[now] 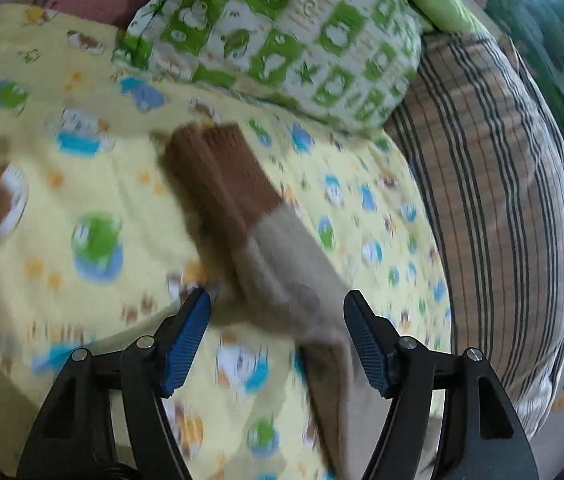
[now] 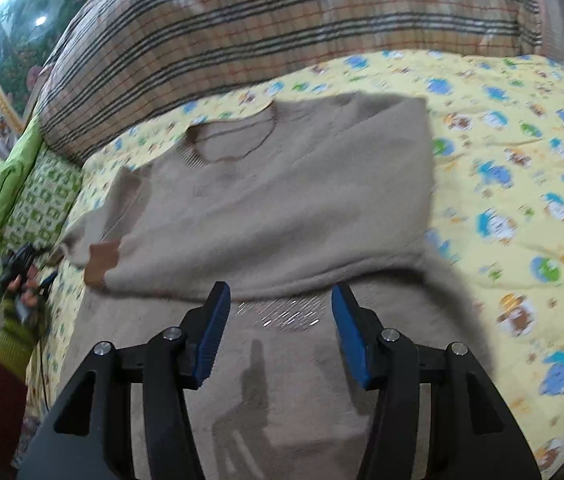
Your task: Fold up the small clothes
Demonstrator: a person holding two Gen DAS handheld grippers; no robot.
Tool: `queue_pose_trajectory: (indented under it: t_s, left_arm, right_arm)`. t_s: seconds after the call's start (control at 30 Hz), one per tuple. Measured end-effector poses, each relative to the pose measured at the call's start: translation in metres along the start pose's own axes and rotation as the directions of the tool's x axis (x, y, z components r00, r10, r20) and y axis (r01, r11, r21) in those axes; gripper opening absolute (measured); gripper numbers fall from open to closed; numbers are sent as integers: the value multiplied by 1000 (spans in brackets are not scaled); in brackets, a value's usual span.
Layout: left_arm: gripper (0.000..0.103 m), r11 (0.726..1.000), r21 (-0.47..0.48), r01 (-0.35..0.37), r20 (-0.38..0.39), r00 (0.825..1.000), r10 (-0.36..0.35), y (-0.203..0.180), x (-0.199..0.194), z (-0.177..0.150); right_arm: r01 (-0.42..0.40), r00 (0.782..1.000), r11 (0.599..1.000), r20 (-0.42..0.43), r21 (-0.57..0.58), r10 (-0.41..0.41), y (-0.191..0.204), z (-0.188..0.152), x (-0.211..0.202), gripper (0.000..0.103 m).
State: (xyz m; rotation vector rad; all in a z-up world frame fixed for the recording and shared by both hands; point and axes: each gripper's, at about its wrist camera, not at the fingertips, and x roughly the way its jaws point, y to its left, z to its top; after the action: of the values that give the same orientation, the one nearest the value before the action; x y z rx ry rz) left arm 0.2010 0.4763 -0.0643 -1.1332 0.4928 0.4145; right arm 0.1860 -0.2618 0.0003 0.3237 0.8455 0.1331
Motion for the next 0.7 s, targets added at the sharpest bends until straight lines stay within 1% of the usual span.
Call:
queue_pose_trajectory:
  t_s: [0.07,0.1,0.13,0.17,0.23,0.27,0.33,0.43,0.5,0.53,0.6,0.63,0.67,0.7]
  left_arm:
    - [51,1000,17,-7,3,1000,7,-3,10,9]
    - [33,1000,22,-13,-6,1000,13,-5,16,10]
    - [21,999,26,-21,-18,1000,21,-3,19,12]
    - [18,999,30,-23,-29,999,24,-3,23,13]
    - [12,999,50,-18,-27,999,20,-6,23,12]
    - [12,998,64,-10,-20,1000,12,-9,19,9]
    - [10,995,99,25,-10,1000,-24,-20,7,1]
    - [9,981,168,97,-19,995,-95,-48,-12,-17]
    - [9,958,241,158,-41,987,-153,-77,-27,-39]
    - [9,949,263,174,-52,985,-166,-87,-31,-47]
    - [8,915,328,232,-99,972,-211,-118,-41,-76]
    - [5,900,355,253,-120,967,-225,-130,-44,-89]
    - [4,873,392,290,-156,956,-247,-150,-49,-112]
    - [4,856,411,312,-178,949,-260,-161,-52,-126]
  right_arm:
    - [-14,1000,1000,-26,-10,14,7,-5,8,55]
    - [-22,999,1000,-38,-9,21,11,-7,11,55]
    - [-32,998,999,-47,-6,32,14,-9,14,55]
    - [-39,998,999,-53,-5,38,16,-10,16,55]
    - [-50,997,999,-61,-9,49,21,-12,19,55]
    - [-53,997,999,-62,-11,53,22,-13,19,55]
    - [-56,997,998,-58,-9,55,23,-14,17,55]
    - [-58,997,998,-53,8,58,19,-16,14,55]
    - [-65,997,998,-49,21,66,16,-16,11,55]
    - [-66,997,997,-43,29,67,14,-17,9,55]
    - [-67,997,997,-31,43,68,12,-19,4,55]
    - [-70,997,996,-28,49,72,10,-21,1,55]
    - [-72,997,996,-25,54,73,9,-21,0,55]
    - [-73,997,995,-21,61,75,7,-22,-3,55]
